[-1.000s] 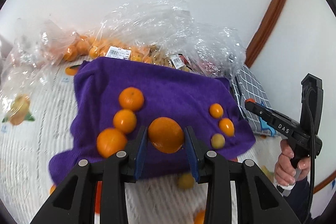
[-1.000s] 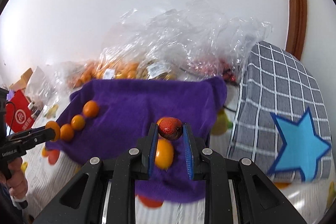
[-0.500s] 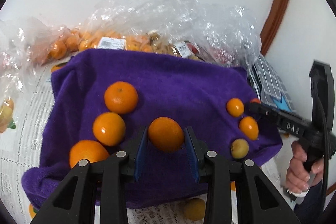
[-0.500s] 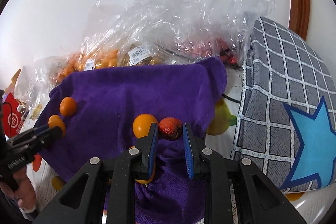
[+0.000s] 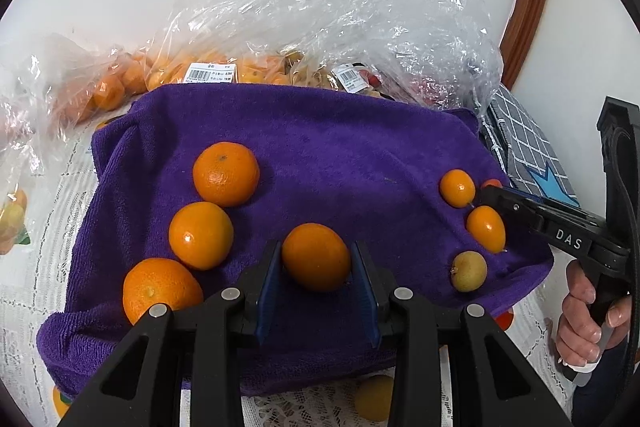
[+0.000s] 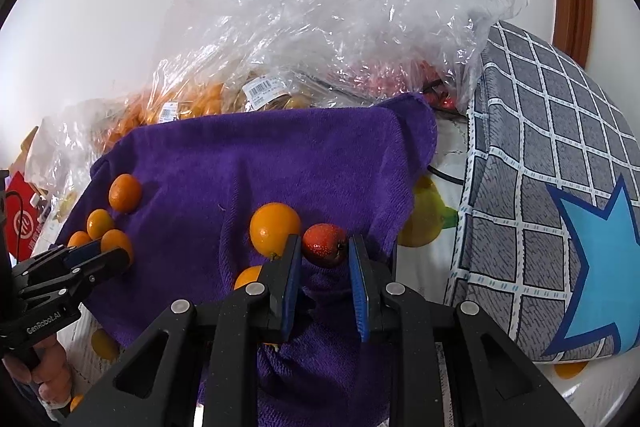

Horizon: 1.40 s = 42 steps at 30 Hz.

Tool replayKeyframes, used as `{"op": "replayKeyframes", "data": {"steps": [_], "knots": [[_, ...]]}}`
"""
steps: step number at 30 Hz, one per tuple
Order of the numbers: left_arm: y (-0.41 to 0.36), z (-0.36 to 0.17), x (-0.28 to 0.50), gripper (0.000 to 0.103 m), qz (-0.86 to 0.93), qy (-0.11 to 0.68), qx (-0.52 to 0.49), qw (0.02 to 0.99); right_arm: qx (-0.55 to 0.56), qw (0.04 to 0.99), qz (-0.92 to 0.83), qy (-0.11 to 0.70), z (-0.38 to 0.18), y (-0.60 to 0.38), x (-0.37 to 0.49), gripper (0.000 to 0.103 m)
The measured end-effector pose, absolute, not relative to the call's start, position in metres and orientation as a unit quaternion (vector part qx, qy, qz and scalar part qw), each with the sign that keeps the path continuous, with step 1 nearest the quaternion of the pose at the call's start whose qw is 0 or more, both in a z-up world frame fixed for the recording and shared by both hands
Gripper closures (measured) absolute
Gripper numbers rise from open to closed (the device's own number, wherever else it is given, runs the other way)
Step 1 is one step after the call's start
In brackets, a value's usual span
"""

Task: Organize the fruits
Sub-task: 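Open both grippers to release the fruits on the towel, then grasp a large orange with right gripper while left gripper grasps a small pear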

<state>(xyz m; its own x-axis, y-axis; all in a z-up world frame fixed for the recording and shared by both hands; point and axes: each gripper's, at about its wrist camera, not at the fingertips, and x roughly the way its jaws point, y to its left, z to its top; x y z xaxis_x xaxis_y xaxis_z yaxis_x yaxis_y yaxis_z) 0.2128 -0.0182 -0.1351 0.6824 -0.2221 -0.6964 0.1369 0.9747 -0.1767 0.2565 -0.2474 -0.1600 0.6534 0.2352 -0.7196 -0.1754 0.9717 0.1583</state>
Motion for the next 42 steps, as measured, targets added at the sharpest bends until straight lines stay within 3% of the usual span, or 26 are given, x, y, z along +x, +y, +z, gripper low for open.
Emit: {"op": "replayKeyframes", "data": {"steps": [3,5,7,25,35,42], "knots": [[-0.017,-0.135,0.212,0.068,-0.103,0.384,-0.059,0.916,0.042,0.909,0.12,0.397,-0.158,-0.249,0.252,0.073],[-0.017,-0.133,0.211,0.063,-0.108,0.38,-0.062,0.916,0.039,0.913,0.119,0.388,-0.154,-0.248,0.248,0.057],[-0.016,-0.132,0.209,0.059,-0.11,0.374,-0.066,0.919,0.028,0.919,0.113,0.376,-0.15,-0.246,0.243,0.05],[0.033,-0.107,0.145,0.057,-0.104,0.287,-0.105,0.946,0.01,0.943,0.063,0.328,-0.108,-0.219,0.126,0.051],[0.069,-0.116,0.115,0.057,-0.08,0.299,-0.119,0.944,0.092,0.897,0.206,0.379,-0.143,-0.172,0.079,0.051],[0.074,-0.119,0.107,0.057,-0.078,0.302,-0.116,0.943,0.064,0.89,0.217,0.396,-0.155,-0.14,0.08,0.051]]}}
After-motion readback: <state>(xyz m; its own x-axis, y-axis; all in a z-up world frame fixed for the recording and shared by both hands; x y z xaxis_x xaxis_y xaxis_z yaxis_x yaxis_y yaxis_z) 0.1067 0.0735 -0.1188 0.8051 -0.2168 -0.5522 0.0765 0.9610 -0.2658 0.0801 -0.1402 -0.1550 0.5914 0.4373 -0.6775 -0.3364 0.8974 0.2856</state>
